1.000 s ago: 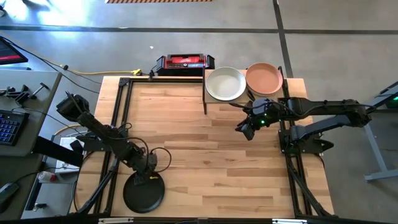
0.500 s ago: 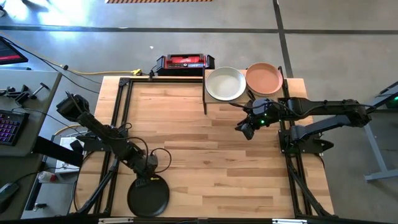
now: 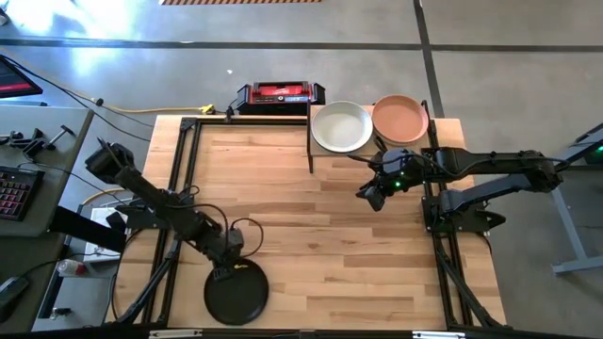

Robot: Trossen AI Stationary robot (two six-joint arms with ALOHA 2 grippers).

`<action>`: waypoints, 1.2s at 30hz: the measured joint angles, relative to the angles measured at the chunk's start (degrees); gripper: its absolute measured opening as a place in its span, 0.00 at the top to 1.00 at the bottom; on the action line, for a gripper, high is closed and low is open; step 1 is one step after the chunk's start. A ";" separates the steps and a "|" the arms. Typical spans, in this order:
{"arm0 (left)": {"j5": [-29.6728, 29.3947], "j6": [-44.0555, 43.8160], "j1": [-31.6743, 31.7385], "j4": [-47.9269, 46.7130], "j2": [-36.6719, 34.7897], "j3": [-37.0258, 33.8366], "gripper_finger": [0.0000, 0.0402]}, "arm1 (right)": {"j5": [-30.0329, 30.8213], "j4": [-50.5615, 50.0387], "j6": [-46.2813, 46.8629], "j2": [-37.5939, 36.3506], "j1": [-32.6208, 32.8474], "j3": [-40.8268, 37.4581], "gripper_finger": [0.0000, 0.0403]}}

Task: Place and stack plates onto a shelf
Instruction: Stack the black plate on the white plate

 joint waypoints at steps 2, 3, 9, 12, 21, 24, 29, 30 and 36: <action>-1.60 1.19 1.20 -3.33 0.00 2.20 1.00 | -0.01 0.00 -0.02 0.02 0.00 0.00 0.69; -2.43 1.92 1.89 -4.95 0.00 3.28 1.00 | -0.01 0.00 -0.02 0.02 0.00 0.00 0.69; -7.72 5.29 6.28 -11.91 0.00 9.47 1.00 | -0.01 0.00 -0.23 0.11 0.00 0.00 0.69; -10.16 7.42 8.64 -12.70 0.00 11.92 1.00 | 1.03 0.02 -1.44 0.11 0.00 0.00 0.68; -19.88 11.35 16.24 -12.60 0.00 19.09 1.00 | 6.72 0.70 -2.79 0.11 0.00 0.00 0.55; -24.34 13.26 18.79 -12.56 0.00 21.84 1.00 | 7.51 2.79 -2.53 0.11 -0.02 -0.02 0.53; -30.67 16.24 23.04 -12.63 0.00 26.03 1.00 | 7.74 9.66 -5.73 0.13 -0.01 -0.02 0.54; -32.04 17.13 23.78 -12.50 0.00 26.91 1.00 | 7.84 11.22 -7.19 0.13 -0.02 0.00 0.55; -39.80 22.56 27.48 -12.47 0.00 31.31 1.00 | 12.95 18.76 -17.40 0.13 -0.16 -0.01 0.60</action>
